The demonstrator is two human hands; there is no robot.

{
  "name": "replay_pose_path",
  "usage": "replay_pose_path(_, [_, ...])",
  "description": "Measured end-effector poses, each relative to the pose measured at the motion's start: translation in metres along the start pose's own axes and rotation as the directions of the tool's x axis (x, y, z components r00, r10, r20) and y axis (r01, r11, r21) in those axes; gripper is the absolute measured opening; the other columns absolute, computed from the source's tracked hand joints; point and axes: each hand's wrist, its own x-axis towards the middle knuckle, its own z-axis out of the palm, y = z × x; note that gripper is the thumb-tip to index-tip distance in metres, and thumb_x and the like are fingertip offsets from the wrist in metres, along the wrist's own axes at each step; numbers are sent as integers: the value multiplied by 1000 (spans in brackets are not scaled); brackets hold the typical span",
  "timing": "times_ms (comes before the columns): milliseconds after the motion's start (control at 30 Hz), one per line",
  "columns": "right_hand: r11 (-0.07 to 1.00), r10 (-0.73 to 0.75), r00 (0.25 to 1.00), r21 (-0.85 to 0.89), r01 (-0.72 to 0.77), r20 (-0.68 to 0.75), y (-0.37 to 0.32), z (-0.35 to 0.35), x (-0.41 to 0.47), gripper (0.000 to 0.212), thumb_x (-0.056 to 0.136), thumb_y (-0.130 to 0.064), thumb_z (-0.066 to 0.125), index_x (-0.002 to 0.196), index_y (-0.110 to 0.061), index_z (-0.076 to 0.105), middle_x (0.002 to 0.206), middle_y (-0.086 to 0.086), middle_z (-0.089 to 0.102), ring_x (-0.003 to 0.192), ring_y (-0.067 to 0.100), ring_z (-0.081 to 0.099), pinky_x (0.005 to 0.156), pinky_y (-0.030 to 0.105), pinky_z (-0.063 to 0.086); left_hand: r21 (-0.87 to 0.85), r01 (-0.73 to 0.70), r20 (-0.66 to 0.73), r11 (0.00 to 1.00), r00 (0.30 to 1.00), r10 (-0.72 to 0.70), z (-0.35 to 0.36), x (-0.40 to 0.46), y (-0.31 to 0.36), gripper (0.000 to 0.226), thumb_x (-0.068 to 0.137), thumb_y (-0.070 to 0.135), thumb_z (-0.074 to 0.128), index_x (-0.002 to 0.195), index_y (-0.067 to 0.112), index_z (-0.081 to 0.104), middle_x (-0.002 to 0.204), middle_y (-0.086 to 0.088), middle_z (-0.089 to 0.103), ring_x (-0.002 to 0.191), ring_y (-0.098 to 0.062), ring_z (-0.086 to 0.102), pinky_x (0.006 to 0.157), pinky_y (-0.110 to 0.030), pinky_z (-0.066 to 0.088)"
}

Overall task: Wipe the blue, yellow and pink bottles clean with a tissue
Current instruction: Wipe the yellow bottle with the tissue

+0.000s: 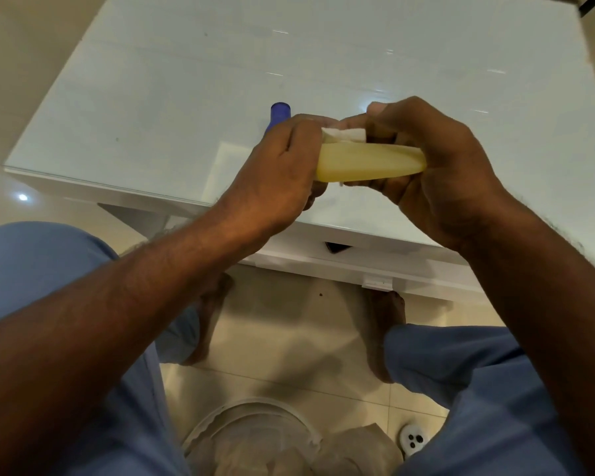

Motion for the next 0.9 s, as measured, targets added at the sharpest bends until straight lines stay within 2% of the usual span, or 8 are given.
replay_pose_path(133, [1000, 11, 1000, -23, -11, 17, -4, -2, 0, 38, 106, -17, 39, 120, 10, 60, 110, 32, 63, 80, 27, 59, 63, 31, 51, -48, 28, 27, 998, 999, -27, 5, 0, -4, 28, 108, 33, 32, 121, 27, 56, 85, -3, 55, 50, -3, 58, 46, -18, 47])
replay_pose_path(233, [1000, 9, 1000, -28, -9, 1, -5, 0, 1, 28, 96, -21, 49, 97, 2, 65, 91, 13, 66, 67, 21, 56, 56, 28, 46, -60, 16, 46, 998, 999, -13, 5, 0, -5, 30, 107, 30, 31, 112, 27, 61, 77, -3, 53, 47, -4, 52, 45, -21, 44])
replay_pose_path(333, [996, -46, 993, -86, 36, -111, -5, 1, 3, 20, 80, -24, 58, 64, -16, 68, 63, -2, 62, 51, 17, 54, 52, 27, 42, -19, 0, 20, 1000, 1000, 1, 3, 4, -5, 34, 107, 31, 32, 118, 25, 64, 101, -9, 52, 49, -4, 54, 48, -23, 46])
replay_pose_path(433, [971, -122, 973, -228, 76, -195, -5, 3, 5, 35, 83, -34, 60, 50, -25, 62, 58, -4, 57, 48, 12, 50, 50, 24, 39, -59, 40, 54, 997, 998, -36, 3, 5, -8, 33, 106, 33, 33, 112, 29, 66, 81, -6, 55, 48, -5, 50, 46, -24, 44])
replay_pose_path(500, [971, -151, 949, -222, 90, -275, -5, 3, 6, 43, 88, -36, 63, 48, -24, 60, 59, -2, 55, 49, 11, 48, 47, 20, 39, -123, 88, 101, 989, 992, -75, 5, 5, -10, 32, 106, 34, 35, 105, 31, 66, 65, -3, 53, 47, -6, 47, 45, -24, 41])
replay_pose_path(667, [967, -216, 875, -222, 129, -433, -4, 0, 9, 55, 100, -33, 68, 53, -17, 45, 54, 5, 38, 43, 13, 37, 46, 22, 36, -197, 119, 168, 973, 982, -86, 7, 9, -13, 34, 106, 33, 34, 103, 28, 67, 56, 1, 50, 45, -8, 43, 44, -21, 37])
replay_pose_path(800, [968, -239, 821, -194, 159, -518, -5, -8, 11, 54, 100, -40, 70, 58, -16, 46, 59, 9, 38, 57, 26, 42, 57, 32, 41, -98, -8, 227, 995, 974, 30, 10, 8, -12, 36, 106, 45, 32, 105, 37, 67, 58, 2, 54, 48, -6, 45, 44, -21, 41])
replay_pose_path(900, [976, -195, 834, -189, 111, -517, -1, -14, 14, 46, 100, -45, 69, 72, -12, 52, 73, 13, 50, 69, 28, 52, 63, 36, 45, -34, -100, 323, 994, 940, 106, 14, 1, -16, 34, 107, 47, 30, 122, 33, 58, 65, 1, 60, 50, -4, 50, 47, -20, 43])
